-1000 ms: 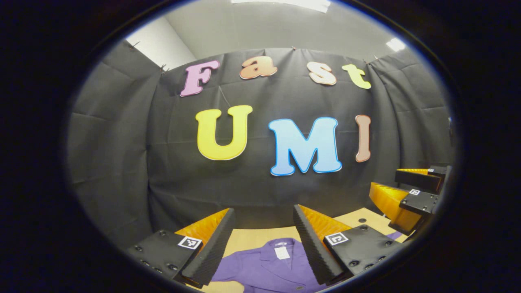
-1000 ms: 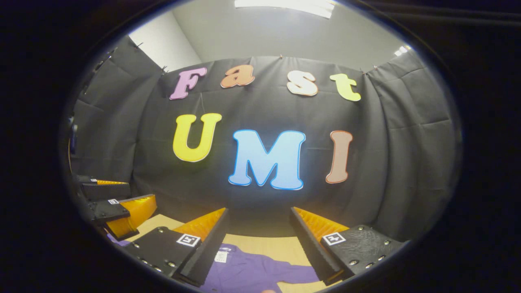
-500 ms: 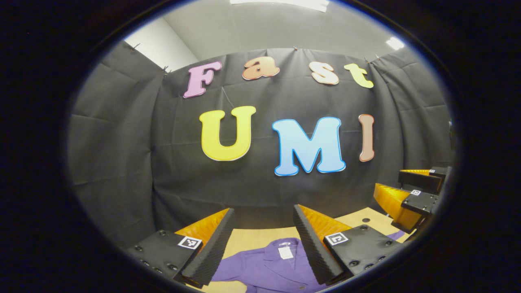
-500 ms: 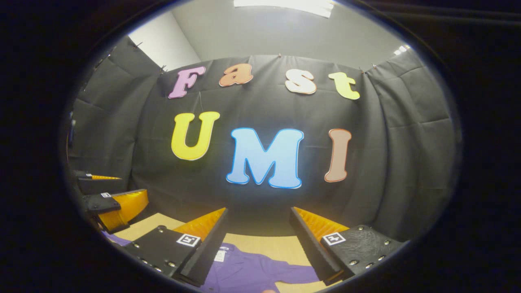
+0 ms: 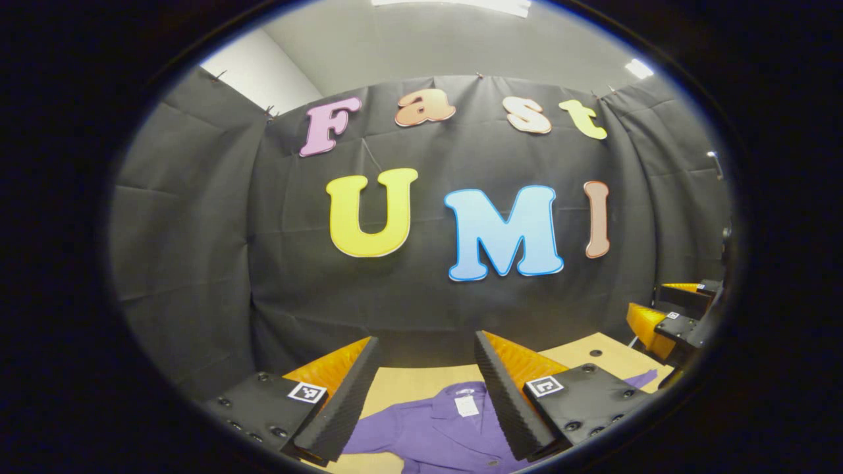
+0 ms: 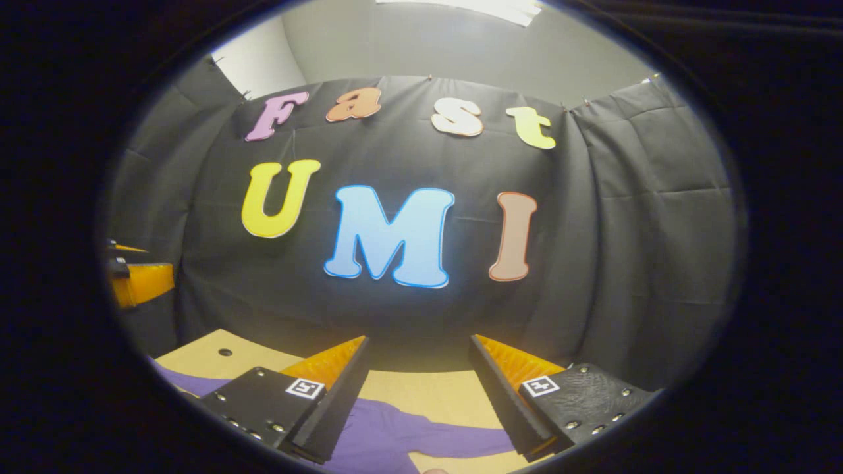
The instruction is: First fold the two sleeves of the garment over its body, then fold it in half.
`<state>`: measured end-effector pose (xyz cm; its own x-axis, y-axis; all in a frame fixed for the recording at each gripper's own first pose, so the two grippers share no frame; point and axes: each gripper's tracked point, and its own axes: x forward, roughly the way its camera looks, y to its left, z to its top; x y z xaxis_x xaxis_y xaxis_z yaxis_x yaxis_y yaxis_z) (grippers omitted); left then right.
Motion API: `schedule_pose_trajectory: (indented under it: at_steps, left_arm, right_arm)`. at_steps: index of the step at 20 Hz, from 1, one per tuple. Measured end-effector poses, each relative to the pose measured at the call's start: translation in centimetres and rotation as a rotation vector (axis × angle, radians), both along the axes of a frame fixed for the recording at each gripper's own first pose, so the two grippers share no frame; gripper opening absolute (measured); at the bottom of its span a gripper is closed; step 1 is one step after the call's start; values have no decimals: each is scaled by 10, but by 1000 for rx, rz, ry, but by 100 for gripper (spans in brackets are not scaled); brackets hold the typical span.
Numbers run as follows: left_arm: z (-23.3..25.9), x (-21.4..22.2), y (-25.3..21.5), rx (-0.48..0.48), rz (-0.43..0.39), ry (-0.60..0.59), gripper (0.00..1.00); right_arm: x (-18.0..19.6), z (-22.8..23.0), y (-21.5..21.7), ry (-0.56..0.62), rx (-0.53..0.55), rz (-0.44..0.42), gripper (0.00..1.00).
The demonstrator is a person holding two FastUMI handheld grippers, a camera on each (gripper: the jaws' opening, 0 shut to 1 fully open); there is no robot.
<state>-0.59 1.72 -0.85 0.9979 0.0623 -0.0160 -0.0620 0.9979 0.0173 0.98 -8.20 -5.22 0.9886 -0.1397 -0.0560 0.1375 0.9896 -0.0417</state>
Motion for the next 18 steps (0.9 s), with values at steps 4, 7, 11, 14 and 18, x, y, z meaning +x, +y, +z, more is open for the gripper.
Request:
schedule_pose_trajectory:
  at_steps: [4, 7, 11, 14, 18]
  left_arm:
    - [-3, -1, 5, -2, 11, 9, 99]
    - [-7, -2, 8, -5, 17, 15, 99]
    - [-14, -3, 13, -3, 24, 30, 99]
    - [-22, -3, 15, -1, 28, 53, 99]
    - [-28, -1, 19, -1, 37, 70, 99]
  right_arm:
    - [2, -24, -34, 36, 3, -70, 93]
    - [1, -47, -63, 70, 45, -130, 93]
    - [-2, -81, -106, 140, 66, -224, 93]
    - [-8, -114, -131, 209, 71, -275, 93]
    - [-17, -169, -159, 322, 113, -333, 93]
